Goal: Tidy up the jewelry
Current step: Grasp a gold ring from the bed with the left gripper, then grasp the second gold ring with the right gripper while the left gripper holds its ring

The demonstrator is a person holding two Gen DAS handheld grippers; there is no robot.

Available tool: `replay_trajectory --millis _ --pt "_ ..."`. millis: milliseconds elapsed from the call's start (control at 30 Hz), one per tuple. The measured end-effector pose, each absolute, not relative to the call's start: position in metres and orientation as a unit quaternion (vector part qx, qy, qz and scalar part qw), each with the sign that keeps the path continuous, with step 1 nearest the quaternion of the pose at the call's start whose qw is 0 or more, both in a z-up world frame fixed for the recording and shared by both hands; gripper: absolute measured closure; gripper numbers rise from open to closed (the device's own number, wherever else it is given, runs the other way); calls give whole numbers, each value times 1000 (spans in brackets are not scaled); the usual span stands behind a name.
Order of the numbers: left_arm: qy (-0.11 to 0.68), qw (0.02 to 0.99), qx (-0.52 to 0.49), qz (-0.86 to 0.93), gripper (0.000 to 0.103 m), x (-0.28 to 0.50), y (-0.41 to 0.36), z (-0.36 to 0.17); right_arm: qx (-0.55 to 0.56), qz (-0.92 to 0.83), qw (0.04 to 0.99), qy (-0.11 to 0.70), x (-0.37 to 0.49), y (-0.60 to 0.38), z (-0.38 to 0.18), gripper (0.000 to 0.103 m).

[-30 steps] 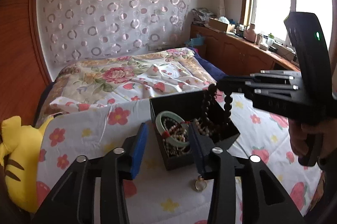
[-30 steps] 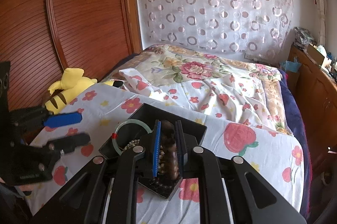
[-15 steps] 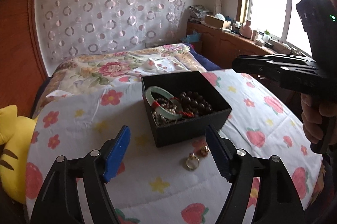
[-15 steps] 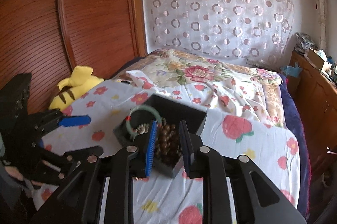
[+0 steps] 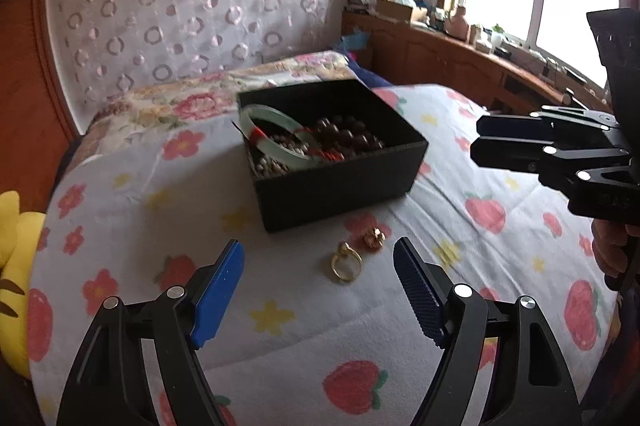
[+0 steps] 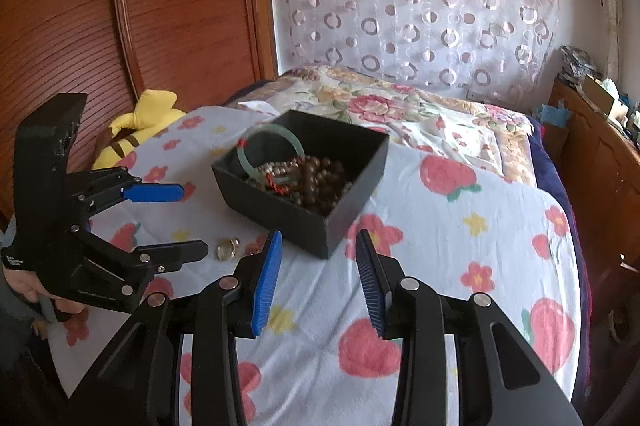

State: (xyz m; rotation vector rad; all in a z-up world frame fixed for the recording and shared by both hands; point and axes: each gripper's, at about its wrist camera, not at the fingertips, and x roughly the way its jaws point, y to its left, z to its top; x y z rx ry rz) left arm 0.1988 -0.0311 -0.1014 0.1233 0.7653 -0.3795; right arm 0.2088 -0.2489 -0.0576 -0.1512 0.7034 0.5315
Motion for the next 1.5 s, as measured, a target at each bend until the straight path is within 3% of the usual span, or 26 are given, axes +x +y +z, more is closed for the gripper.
replay_trajectory --millis 200,500,567,667,1500 --pt "400 891 81 -200 48 201 -45 -116 -82 254 900 346 203 -254 -64 62" --pt "422 882 85 -194 52 214 -49 -124 -89 262 894 352 199 -251 -70 62" --pt "420 883 90 -190 60 216 -49 -124 -92 264 892 355 198 -250 -71 62" --pt "417 883 88 -196 85 217 -48 -123 -92 267 889 360 198 -248 -75 62" --pt "380 909 49 -166 85 188 3 -94 -146 281 848 426 240 -166 -117 63"
